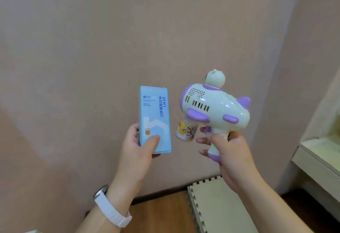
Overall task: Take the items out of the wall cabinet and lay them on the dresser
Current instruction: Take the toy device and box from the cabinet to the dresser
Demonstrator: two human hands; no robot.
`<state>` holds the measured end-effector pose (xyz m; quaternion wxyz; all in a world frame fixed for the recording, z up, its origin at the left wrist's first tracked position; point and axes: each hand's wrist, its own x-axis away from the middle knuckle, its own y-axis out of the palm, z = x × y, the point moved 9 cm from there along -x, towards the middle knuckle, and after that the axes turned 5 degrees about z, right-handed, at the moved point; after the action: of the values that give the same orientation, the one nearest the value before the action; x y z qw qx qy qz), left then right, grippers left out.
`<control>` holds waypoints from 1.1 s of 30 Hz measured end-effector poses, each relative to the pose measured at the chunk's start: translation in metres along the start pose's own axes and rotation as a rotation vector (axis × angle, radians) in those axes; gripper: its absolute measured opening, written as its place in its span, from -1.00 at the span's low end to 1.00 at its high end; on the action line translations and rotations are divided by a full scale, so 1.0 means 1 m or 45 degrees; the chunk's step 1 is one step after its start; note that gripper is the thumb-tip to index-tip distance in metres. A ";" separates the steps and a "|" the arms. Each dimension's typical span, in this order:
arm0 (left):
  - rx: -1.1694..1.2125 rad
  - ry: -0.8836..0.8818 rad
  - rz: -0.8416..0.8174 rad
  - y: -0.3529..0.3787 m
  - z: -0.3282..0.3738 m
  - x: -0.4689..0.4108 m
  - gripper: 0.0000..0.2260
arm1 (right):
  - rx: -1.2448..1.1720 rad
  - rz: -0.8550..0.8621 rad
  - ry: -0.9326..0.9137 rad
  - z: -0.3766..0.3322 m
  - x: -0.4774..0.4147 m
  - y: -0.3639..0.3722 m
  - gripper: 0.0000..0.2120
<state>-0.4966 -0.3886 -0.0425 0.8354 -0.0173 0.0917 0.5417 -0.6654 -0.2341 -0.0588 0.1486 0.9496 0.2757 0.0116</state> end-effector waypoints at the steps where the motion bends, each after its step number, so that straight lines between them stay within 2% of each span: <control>1: -0.007 -0.016 -0.041 0.024 -0.006 0.004 -0.78 | 0.007 0.047 0.001 -0.004 -0.003 -0.026 -0.82; 9: -0.025 -0.087 -0.455 0.203 -0.031 0.042 -0.82 | 0.001 0.504 -0.022 -0.032 0.003 -0.209 -0.83; 18: 0.060 -0.226 -0.919 0.368 -0.073 0.092 -0.68 | 0.037 1.015 -0.049 -0.045 0.044 -0.350 -0.83; 24: 0.134 -0.361 -1.184 0.453 -0.101 0.118 -0.65 | 0.085 1.312 -0.055 -0.057 0.057 -0.409 -0.79; 33: 0.146 -0.463 -1.487 0.542 -0.137 0.161 -0.66 | 0.128 1.606 -0.064 -0.058 0.084 -0.462 -0.82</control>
<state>-0.9439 -0.0374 -0.1669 0.9960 0.0729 -0.0481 -0.0170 -0.8401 0.1976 -0.1415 0.0746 0.9353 -0.3404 0.0616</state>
